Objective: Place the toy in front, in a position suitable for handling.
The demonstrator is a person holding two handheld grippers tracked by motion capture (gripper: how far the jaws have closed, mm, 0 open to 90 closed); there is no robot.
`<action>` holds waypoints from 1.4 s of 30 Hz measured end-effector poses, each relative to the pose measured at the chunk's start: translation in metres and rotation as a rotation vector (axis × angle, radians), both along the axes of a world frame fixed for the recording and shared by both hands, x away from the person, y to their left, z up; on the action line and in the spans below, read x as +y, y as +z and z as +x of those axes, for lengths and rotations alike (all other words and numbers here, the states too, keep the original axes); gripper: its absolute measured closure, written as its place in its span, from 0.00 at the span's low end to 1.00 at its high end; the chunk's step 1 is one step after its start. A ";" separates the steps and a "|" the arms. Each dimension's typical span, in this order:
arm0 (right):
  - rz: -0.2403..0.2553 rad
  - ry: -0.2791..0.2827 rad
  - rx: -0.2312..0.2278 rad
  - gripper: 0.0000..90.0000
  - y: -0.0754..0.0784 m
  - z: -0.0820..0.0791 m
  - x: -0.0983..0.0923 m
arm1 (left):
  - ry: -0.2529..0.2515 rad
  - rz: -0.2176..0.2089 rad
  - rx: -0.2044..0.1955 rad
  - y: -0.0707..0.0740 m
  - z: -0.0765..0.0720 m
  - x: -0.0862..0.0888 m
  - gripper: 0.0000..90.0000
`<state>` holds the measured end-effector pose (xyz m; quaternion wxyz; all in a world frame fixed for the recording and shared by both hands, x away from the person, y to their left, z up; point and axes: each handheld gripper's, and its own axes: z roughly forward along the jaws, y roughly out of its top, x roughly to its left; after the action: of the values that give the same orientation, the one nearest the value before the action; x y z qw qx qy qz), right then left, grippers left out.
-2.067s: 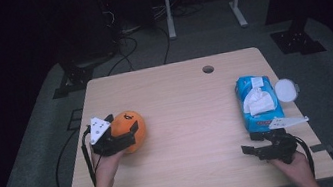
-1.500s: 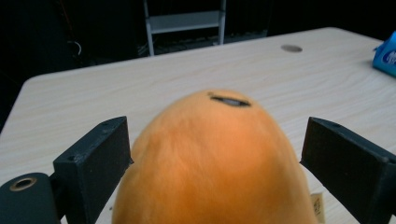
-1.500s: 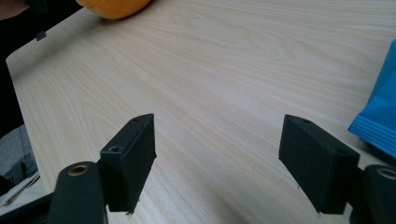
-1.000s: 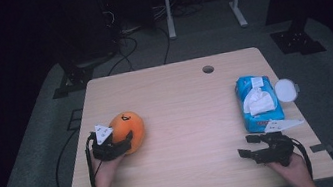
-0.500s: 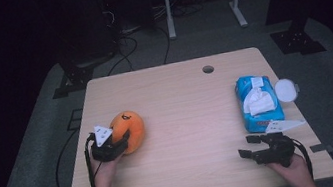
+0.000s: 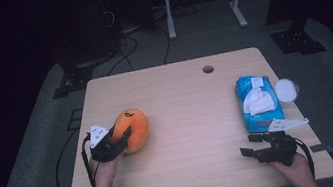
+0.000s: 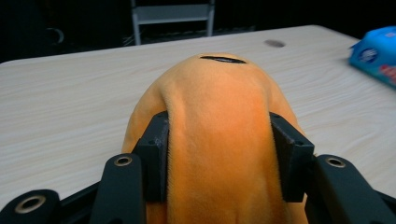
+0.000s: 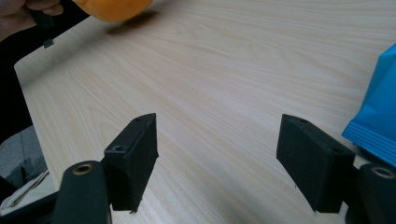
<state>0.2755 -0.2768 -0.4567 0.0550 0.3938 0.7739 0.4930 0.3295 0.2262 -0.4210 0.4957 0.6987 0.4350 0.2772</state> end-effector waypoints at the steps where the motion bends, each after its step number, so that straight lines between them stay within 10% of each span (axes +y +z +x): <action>1: 0.007 -0.004 -0.006 0.31 0.001 0.000 -0.001 | -0.030 0.005 -0.014 0.005 -0.003 -0.009 0.54; 14: 0.010 -0.041 -0.022 0.31 0.004 0.000 -0.008 | -0.248 -0.044 -0.014 0.008 -0.017 -0.069 0.54; 28: -0.045 -0.127 -0.185 0.32 0.032 -0.001 -0.020 | -0.421 -0.003 -0.005 -0.003 -0.031 -0.123 0.53; 42: -0.172 -0.291 -0.257 0.34 0.047 0.062 -0.037 | -0.505 0.057 0.016 -0.018 -0.031 -0.140 0.51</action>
<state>0.3379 -0.3139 -0.4093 0.2572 0.4289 0.7348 0.4582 0.2987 0.0867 -0.4393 0.5260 0.8010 0.2428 0.1511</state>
